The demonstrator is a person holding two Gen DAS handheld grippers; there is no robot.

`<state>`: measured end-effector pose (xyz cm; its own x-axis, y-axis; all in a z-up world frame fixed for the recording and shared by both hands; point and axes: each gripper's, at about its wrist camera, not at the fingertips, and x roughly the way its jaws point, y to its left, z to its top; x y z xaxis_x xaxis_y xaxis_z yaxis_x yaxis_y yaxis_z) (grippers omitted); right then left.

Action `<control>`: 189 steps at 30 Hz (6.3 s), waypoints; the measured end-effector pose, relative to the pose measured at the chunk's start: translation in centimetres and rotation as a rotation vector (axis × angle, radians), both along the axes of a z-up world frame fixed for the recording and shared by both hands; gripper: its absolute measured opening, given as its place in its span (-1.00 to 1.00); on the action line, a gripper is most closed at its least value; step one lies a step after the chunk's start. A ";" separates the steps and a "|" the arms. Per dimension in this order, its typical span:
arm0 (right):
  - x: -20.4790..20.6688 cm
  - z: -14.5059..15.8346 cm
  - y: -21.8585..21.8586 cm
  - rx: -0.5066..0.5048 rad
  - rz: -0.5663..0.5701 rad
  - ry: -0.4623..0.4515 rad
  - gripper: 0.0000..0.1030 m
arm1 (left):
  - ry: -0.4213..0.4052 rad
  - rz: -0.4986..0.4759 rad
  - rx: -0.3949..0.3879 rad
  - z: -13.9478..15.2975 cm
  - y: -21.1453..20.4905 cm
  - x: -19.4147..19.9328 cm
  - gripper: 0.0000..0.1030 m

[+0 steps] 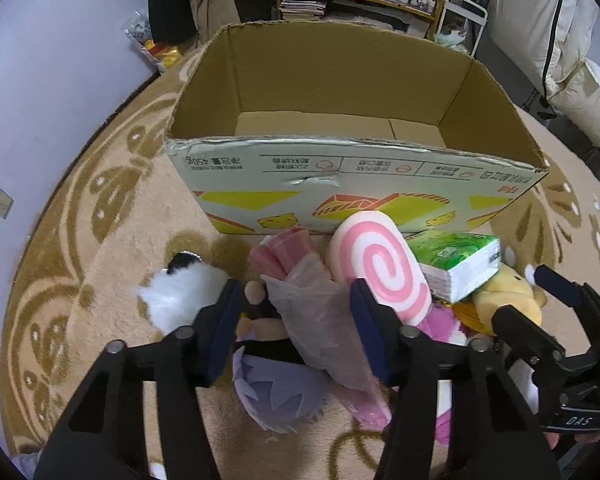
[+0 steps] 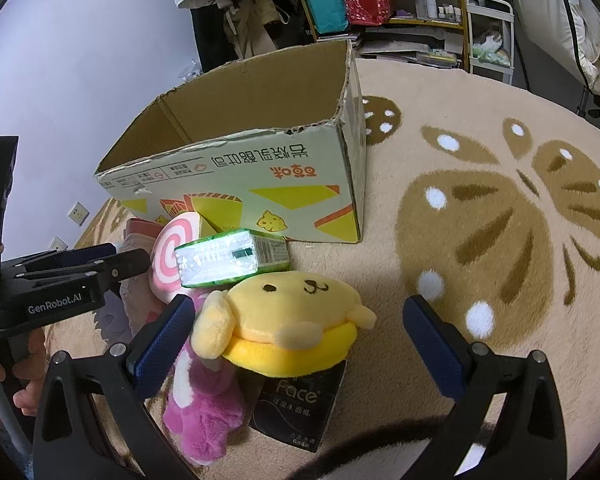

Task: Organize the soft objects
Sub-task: 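Close the left tool on the pink plush while the right tool grasps the yellow plush, then lift the pink plush and yellow plush with both tools over the box, then open both tools to drop the pink and yellow plushes into the box, then move the left tool to the white pompom toy while the right tool approaches the green tissue pack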

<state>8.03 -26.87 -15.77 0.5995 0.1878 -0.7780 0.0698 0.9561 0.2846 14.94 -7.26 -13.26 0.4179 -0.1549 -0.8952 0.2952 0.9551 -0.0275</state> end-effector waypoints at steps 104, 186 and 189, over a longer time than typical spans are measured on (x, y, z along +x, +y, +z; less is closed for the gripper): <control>6.0 12.2 1.1 -0.211 0.035 -0.504 0.26 | -0.606 0.155 0.044 12.8 1.7 2.7 -0.71; -0.2 10.3 4.1 -0.205 -0.019 -0.369 1.00 | -0.362 0.300 0.025 10.8 9.6 -3.9 0.99; -0.1 9.5 4.2 -0.208 -0.029 -0.356 1.00 | -0.348 0.315 0.042 9.9 9.7 -3.5 0.99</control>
<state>7.89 -22.66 -6.29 0.8410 0.0273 -0.5403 0.0299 0.9949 0.0967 11.41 2.46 -3.31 0.7148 0.0615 -0.6966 -0.0248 0.9977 0.0627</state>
